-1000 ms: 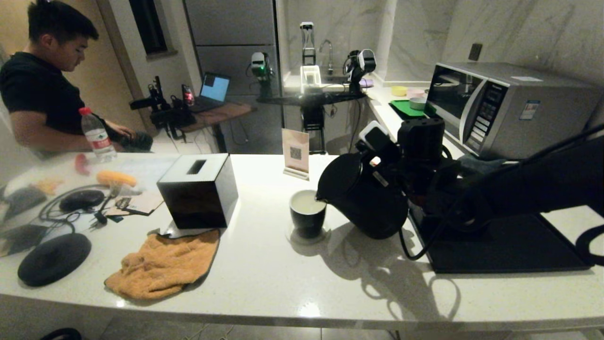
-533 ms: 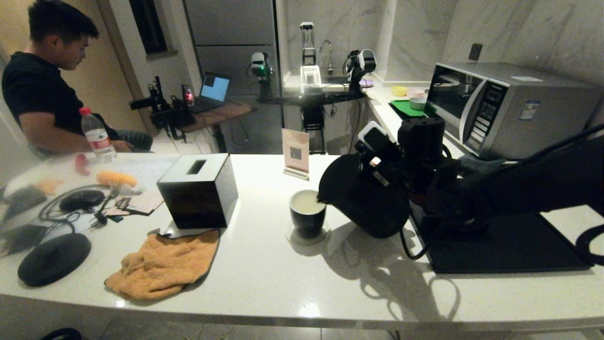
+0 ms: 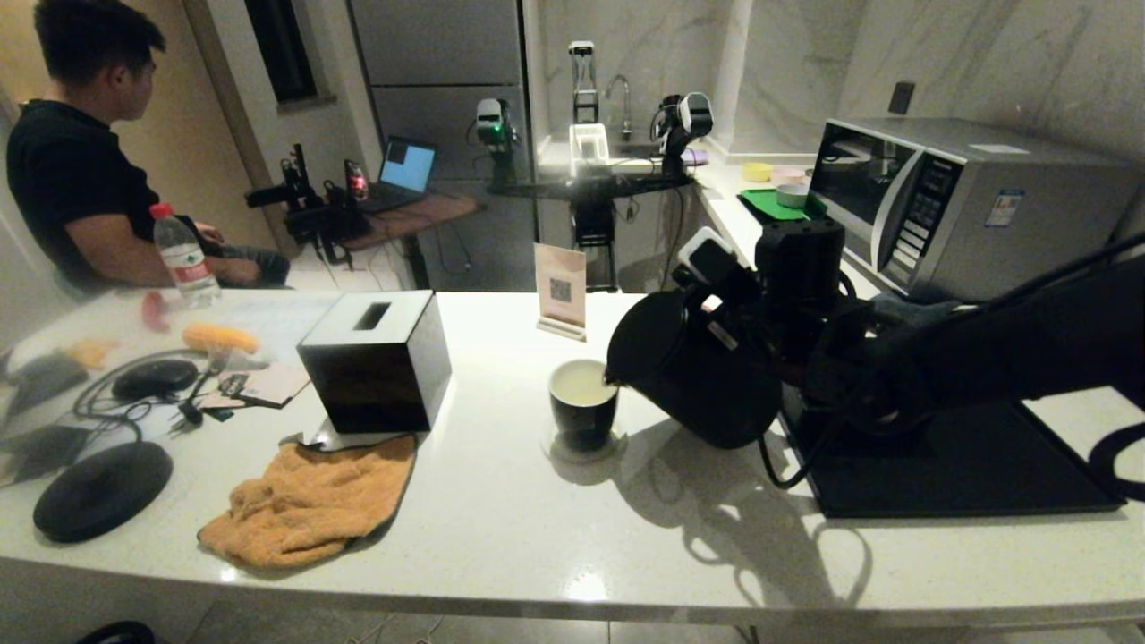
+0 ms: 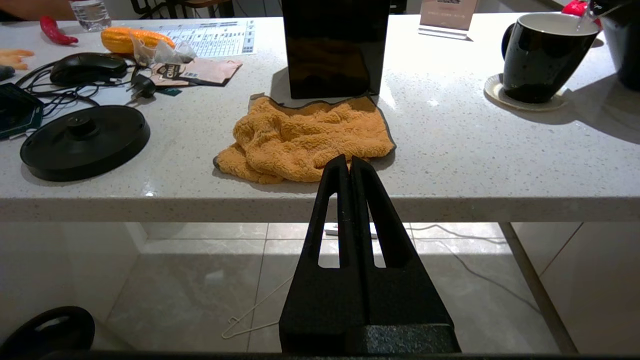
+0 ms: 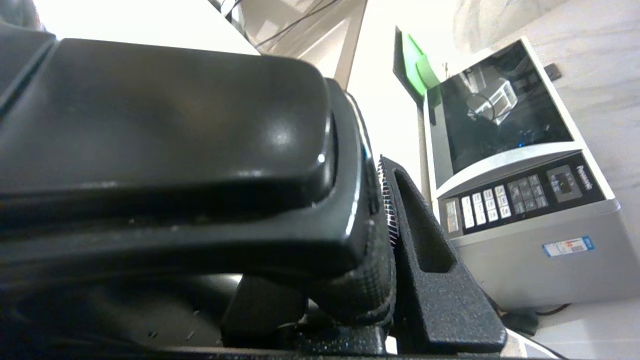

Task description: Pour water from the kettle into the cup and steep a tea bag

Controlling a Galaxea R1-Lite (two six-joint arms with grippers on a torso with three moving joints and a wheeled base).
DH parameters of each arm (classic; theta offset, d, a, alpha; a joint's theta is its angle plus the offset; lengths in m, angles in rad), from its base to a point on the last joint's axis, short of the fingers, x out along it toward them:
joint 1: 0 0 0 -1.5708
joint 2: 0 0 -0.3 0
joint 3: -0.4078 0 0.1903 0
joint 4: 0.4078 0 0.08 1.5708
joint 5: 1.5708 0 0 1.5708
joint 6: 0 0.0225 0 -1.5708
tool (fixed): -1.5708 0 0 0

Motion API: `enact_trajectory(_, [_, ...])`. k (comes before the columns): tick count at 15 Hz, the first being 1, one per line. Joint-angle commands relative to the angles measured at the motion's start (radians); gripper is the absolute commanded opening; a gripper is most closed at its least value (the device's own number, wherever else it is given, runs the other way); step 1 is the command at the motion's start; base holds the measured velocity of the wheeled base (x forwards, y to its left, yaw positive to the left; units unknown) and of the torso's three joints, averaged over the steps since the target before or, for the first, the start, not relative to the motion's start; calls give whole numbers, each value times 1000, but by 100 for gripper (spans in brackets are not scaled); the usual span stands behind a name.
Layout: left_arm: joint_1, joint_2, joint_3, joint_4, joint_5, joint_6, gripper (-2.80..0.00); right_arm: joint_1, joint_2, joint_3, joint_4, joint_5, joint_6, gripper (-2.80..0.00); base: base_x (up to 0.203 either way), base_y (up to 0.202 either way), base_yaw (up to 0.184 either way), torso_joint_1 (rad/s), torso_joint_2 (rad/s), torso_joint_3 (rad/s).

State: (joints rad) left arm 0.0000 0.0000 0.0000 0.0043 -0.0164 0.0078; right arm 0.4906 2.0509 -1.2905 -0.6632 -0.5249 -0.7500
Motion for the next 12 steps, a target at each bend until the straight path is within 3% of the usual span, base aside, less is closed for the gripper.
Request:
enact_trajectory(1, [0,0,0,0,0,0,-280,2,2,-18,-6,-3,-17,-280,0,0,0,0,0,0])
enact_trajectory(7, [0,0,0,0,0,0,-280,2,5,-24,-27,-1,23,-280,0,0,0,0,0,0])
enact_trajectory(12, [0,0,0,0,0,0,-280,2,5,-10,-52,-1,140,-280,0,0,0,0,0,0])
